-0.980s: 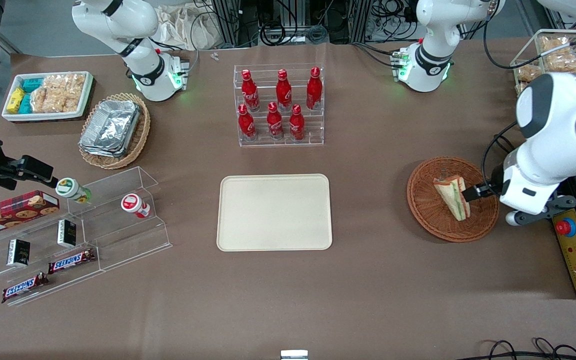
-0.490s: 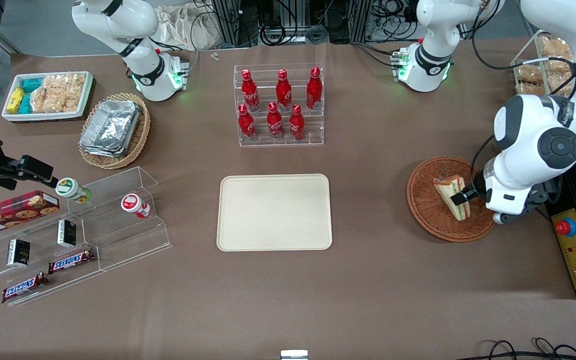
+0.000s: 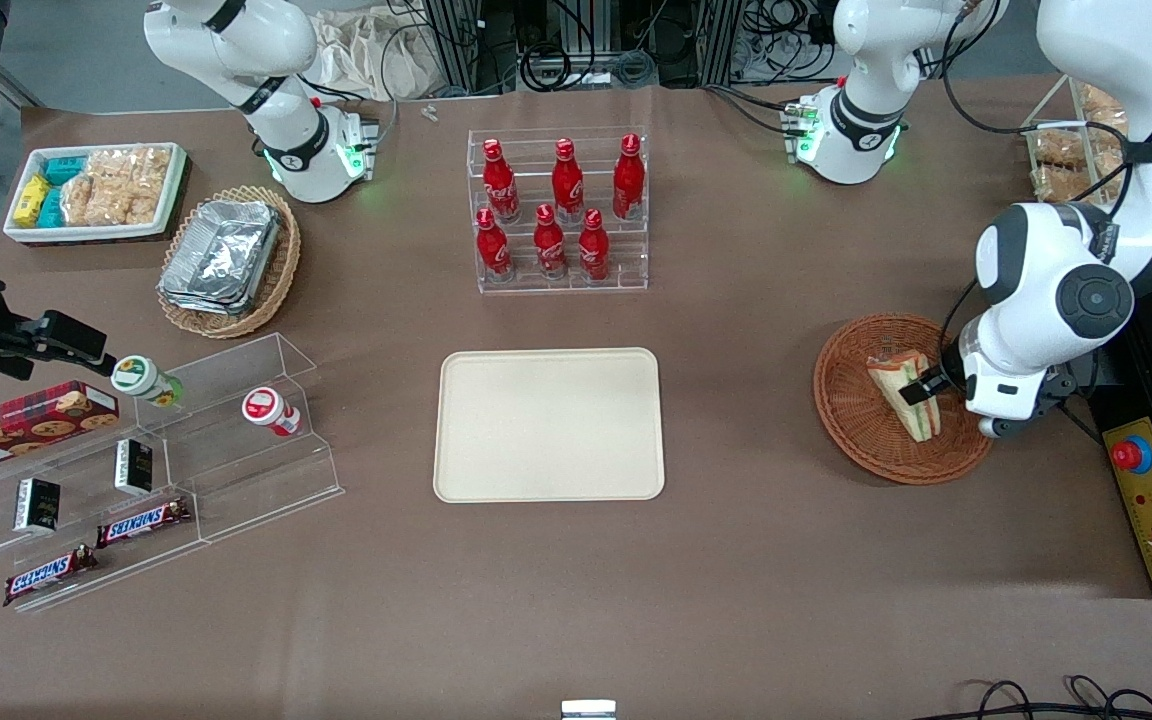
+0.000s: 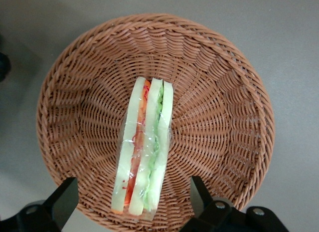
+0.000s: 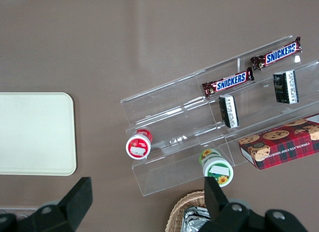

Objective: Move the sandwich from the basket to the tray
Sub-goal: 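Lower the open left gripper around the sandwich and close it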

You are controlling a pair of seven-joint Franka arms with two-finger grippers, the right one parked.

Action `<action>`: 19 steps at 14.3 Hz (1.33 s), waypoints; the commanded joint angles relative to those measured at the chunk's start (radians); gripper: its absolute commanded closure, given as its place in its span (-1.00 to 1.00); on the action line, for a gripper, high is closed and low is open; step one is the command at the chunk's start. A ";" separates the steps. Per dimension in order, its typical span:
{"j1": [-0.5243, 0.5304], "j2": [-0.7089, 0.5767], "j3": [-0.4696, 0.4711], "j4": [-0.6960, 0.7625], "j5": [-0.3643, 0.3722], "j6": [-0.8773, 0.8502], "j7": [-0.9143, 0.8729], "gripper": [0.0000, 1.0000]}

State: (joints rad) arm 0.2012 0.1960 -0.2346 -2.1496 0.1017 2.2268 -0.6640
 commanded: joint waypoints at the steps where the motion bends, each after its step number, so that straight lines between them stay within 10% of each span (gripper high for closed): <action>1: 0.001 0.022 -0.003 -0.019 0.001 0.056 -0.034 -1.00; 10: 0.001 0.105 -0.003 -0.026 0.001 0.117 -0.036 -0.98; 12: 0.001 0.112 -0.003 -0.024 0.000 0.125 -0.037 -0.53; 15: -0.003 0.117 -0.005 -0.013 0.000 0.125 -0.091 1.00; 19: -0.006 0.111 -0.009 0.055 0.000 0.087 -0.153 1.00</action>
State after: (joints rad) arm 0.1984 0.3147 -0.2393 -2.1365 0.1009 2.3324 -0.7682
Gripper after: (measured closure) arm 0.674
